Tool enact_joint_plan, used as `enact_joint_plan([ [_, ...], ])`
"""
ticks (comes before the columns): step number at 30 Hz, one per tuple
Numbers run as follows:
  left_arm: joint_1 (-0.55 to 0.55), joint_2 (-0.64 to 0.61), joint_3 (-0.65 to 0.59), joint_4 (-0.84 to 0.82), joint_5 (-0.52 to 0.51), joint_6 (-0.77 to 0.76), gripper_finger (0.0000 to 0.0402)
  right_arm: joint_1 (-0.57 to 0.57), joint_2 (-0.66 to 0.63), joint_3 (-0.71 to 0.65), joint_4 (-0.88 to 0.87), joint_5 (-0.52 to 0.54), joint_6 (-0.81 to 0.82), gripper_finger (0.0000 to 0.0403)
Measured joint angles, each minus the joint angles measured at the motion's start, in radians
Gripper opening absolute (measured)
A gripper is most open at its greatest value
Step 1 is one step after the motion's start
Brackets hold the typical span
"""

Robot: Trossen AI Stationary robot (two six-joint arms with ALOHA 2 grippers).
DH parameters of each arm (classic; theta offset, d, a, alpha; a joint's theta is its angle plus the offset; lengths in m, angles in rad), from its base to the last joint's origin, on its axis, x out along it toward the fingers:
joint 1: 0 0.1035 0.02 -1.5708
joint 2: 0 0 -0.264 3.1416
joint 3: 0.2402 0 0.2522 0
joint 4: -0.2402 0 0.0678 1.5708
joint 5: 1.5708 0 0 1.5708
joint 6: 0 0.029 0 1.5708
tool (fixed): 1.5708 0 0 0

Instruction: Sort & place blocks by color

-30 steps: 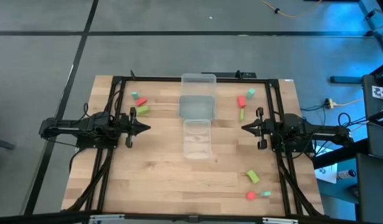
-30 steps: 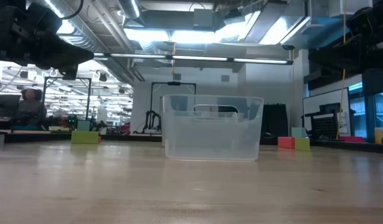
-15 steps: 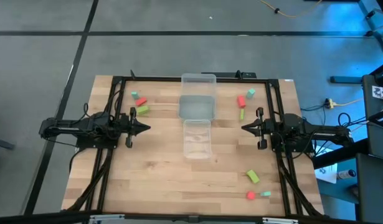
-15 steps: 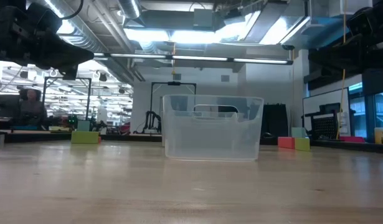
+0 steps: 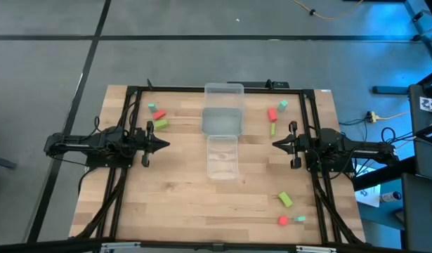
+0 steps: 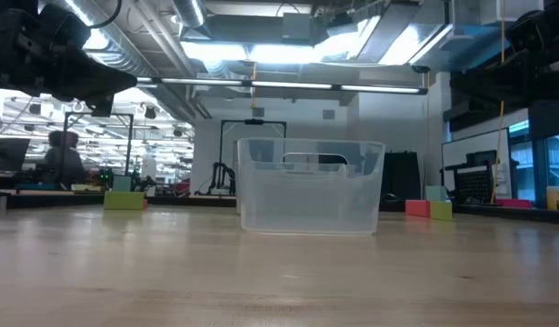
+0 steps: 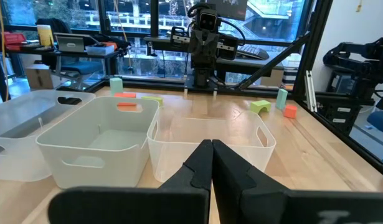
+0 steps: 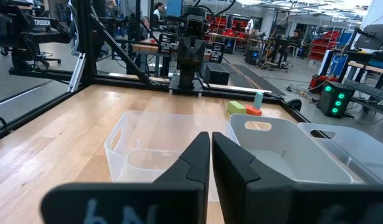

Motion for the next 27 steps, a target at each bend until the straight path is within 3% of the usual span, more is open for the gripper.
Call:
enact_joint_plan([
  [14, 0.000, 0.000, 0.000, 0.000, 0.000, 0.000, 0.0000, 0.000, 0.000, 0.000, 0.000, 0.001, -0.012, 0.0023],
  [19, 0.000, 0.000, 0.000, 0.000, 0.000, 0.000, 0.0000, 0.000, 0.000, 0.000, 0.000, 0.043, -0.344, 0.0023],
  [27, 0.000, 0.000, 0.000, 0.000, 0.000, 0.000, 0.0000, 0.000, 0.000, 0.000, 0.000, 0.030, -0.340, 0.0023],
])
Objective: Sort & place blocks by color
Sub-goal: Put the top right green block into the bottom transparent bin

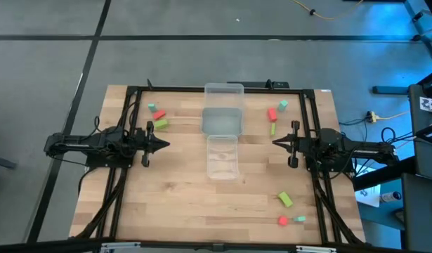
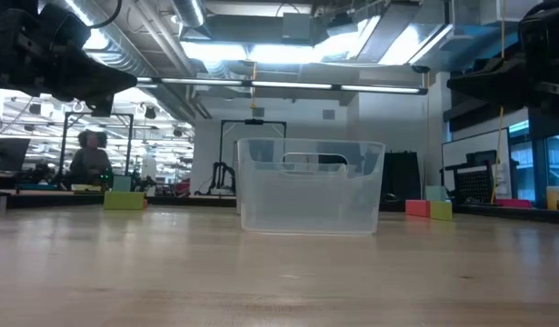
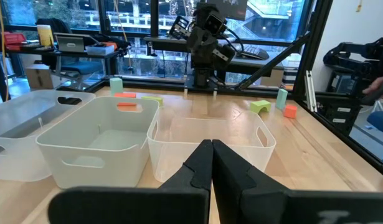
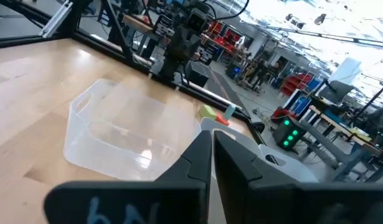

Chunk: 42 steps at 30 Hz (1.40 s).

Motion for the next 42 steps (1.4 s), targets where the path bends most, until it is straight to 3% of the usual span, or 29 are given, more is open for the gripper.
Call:
enact_joint_plan([
  [5, 0.000, 0.000, 0.000, 0.000, 0.000, 0.000, 0.0000, 0.002, 0.000, 0.000, 0.072, -0.287, 0.543, 0.0023],
  [8, 0.000, 0.000, 0.000, 0.000, 0.000, 0.000, 0.0000, 0.002, 0.000, 0.000, 0.173, -0.361, 0.792, 0.0023],
  [11, 0.000, 0.000, 0.000, 0.000, 0.000, 0.000, 0.0000, 0.002, 0.000, 0.000, 0.355, -0.266, 0.990, 0.0023],
  [16, 0.000, 0.000, 0.000, 0.000, 0.000, 0.000, 0.0000, 0.001, 0.013, 0.000, 0.662, 0.146, 1.104, 0.0023],
  [18, 0.000, 0.000, 0.000, 0.000, 0.000, 0.000, 0.0000, 0.001, 0.053, 0.017, 0.758, 0.196, 1.119, 0.0023],
  [20, 0.000, 0.000, 0.000, 0.000, 0.000, 0.000, 0.0000, 0.001, 0.114, 0.082, 0.754, 0.173, 1.095, 0.0023],
  [23, 0.000, 0.000, 0.000, 0.000, 0.000, 0.000, 0.0000, 0.001, 0.241, 0.203, 0.630, 0.149, 1.033, 0.0023],
  [28, 0.000, 0.000, 0.000, 0.000, 0.000, 0.000, 0.0000, 0.002, 0.430, 0.408, 0.325, 0.249, 0.982, 0.0027],
  [34, 0.000, 0.000, 0.000, 0.000, 0.000, 0.000, 0.0000, 0.002, 0.614, 0.572, -0.048, 0.404, 0.972, 0.0090],
  [38, 0.000, 0.000, 0.000, 0.000, 0.000, 0.000, 0.0000, -0.002, 0.732, 0.700, -0.400, 0.494, 1.170, 0.0158],
  [42, 0.000, 0.000, 0.000, 0.000, 0.000, 0.000, 0.0000, -0.020, 0.867, 0.835, -0.689, 0.503, 1.416, 0.0221],
])
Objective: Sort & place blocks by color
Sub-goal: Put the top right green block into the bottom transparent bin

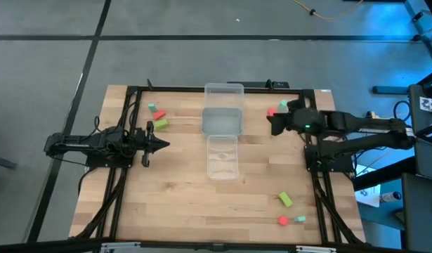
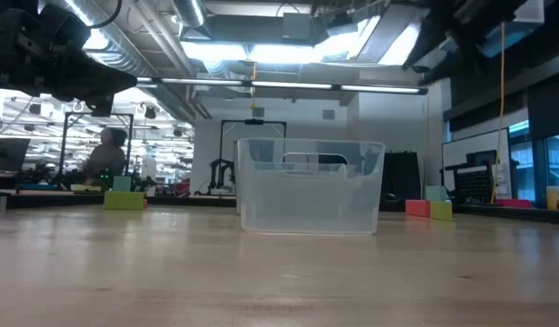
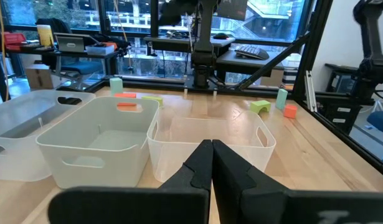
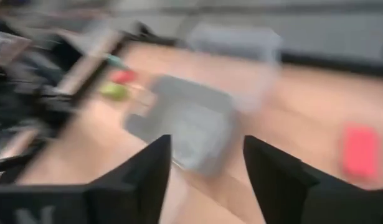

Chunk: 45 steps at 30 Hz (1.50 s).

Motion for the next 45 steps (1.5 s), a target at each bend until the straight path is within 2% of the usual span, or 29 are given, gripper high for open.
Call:
enact_joint_plan([
  [5, 0.000, 0.000, 0.000, 0.000, 0.000, 0.000, 0.0000, -0.052, 0.184, 0.102, -0.364, -0.033, 0.332, 0.0242],
  [8, 0.000, 0.000, 0.000, 0.000, 0.000, 0.000, 0.0000, -0.091, 0.268, 0.086, -0.434, -0.093, 0.441, 0.0243],
  [10, 0.000, 0.000, 0.000, 0.000, 0.000, 0.000, 0.0000, -0.121, 0.314, 0.047, -0.409, -0.108, 0.447, 0.0243],
  [16, 0.000, 0.000, 0.000, 0.000, 0.000, 0.000, 0.0000, -0.236, 0.410, -0.085, -0.182, -0.124, 0.414, 0.0243],
  [22, 0.000, 0.000, 0.000, 0.000, 0.000, 0.000, 0.0000, -0.287, 0.476, -0.203, 0.057, -0.208, 0.380, 0.0235],
  [28, 0.000, 0.000, 0.000, 0.000, 0.000, 0.000, 0.0000, -0.287, 0.504, -0.267, 0.105, -0.157, 0.364, 0.0225],
  [35, 0.000, 0.000, 0.000, 0.000, 0.000, 0.000, 0.0000, -0.286, 0.505, -0.335, 0.180, -0.152, 0.366, 0.0209],
  [40, 0.000, 0.000, 0.000, 0.000, 0.000, 0.000, 0.0000, -0.286, 0.502, -0.357, 0.179, -0.148, 0.359, 0.0172],
  [45, 0.000, 0.000, 0.000, 0.000, 0.000, 0.000, 0.0000, -0.286, 0.492, -0.358, 0.154, -0.146, 0.312, 0.0081],
])
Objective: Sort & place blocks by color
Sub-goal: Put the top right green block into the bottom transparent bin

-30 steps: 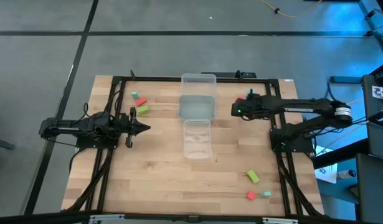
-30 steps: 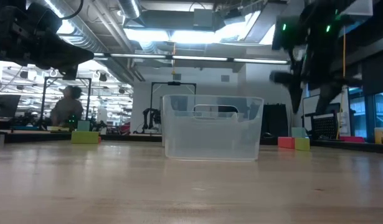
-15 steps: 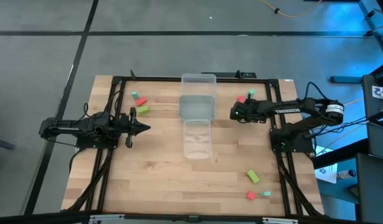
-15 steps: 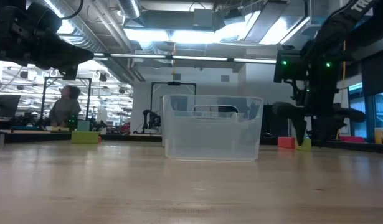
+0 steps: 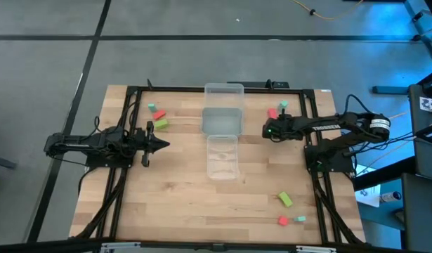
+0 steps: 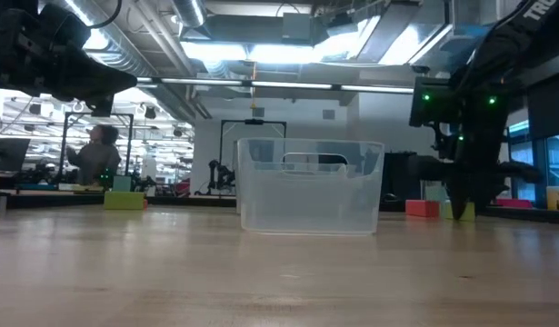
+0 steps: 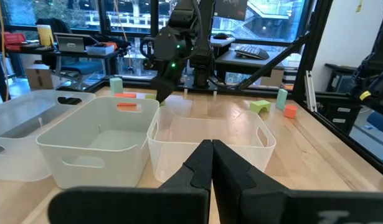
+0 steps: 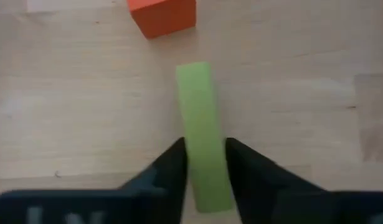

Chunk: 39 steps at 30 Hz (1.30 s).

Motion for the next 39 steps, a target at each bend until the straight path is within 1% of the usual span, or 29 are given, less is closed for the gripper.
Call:
enact_joint_plan([
  [1, 0.000, 0.000, 0.000, 0.000, 0.000, 0.000, 0.0000, 0.000, -0.006, 0.000, -0.006, -0.002, -0.005, 0.0061],
  [2, 0.000, 0.000, 0.000, 0.000, 0.000, 0.000, 0.0000, 0.000, -0.013, -0.001, -0.008, -0.003, -0.018, 0.0058],
  [8, 0.000, 0.000, 0.000, 0.000, 0.000, 0.000, 0.0000, 0.001, -0.103, -0.008, -0.026, -0.047, -0.117, 0.0059],
  [13, 0.000, 0.000, 0.000, 0.000, 0.000, 0.000, 0.0000, 0.026, -0.237, -0.007, -0.016, -0.063, -0.220, 0.0059],
  [16, 0.000, 0.000, 0.000, 0.000, 0.000, 0.000, 0.0000, 0.060, -0.331, -0.006, 0.033, -0.082, -0.280, 0.0059],
  [18, 0.000, 0.000, 0.000, 0.000, 0.000, 0.000, 0.0000, 0.086, -0.393, -0.005, 0.119, -0.102, -0.361, 0.0059],
  [21, 0.000, 0.000, 0.000, 0.000, 0.000, 0.000, 0.0000, 0.132, -0.459, -0.005, 0.299, -0.150, -0.534, 0.0059],
  [23, 0.000, 0.000, 0.000, 0.000, 0.000, 0.000, 0.0000, 0.166, -0.483, -0.005, 0.450, -0.185, -0.658, 0.0059],
  [26, 0.000, 0.000, 0.000, 0.000, 0.000, 0.000, 0.0000, 0.194, -0.489, -0.004, 0.659, -0.255, -0.777, 0.0059],
  [29, 0.000, 0.000, 0.000, 0.000, 0.000, 0.000, 0.0000, 0.197, -0.480, -0.003, 0.825, -0.352, -0.822, 0.0059],
  [33, 0.000, 0.000, 0.000, 0.000, 0.000, 0.000, 0.0000, 0.197, -0.476, -0.003, 0.951, -0.455, -0.851, 0.0059],
  [35, 0.000, 0.000, 0.000, 0.000, 0.000, 0.000, 0.0000, 0.197, -0.475, -0.003, 0.980, -0.481, -0.858, 0.0059],
  [39, 0.000, 0.000, 0.000, 0.000, 0.000, 0.000, 0.0000, 0.197, -0.475, -0.003, 0.991, -0.483, -0.846, 0.0059],
])
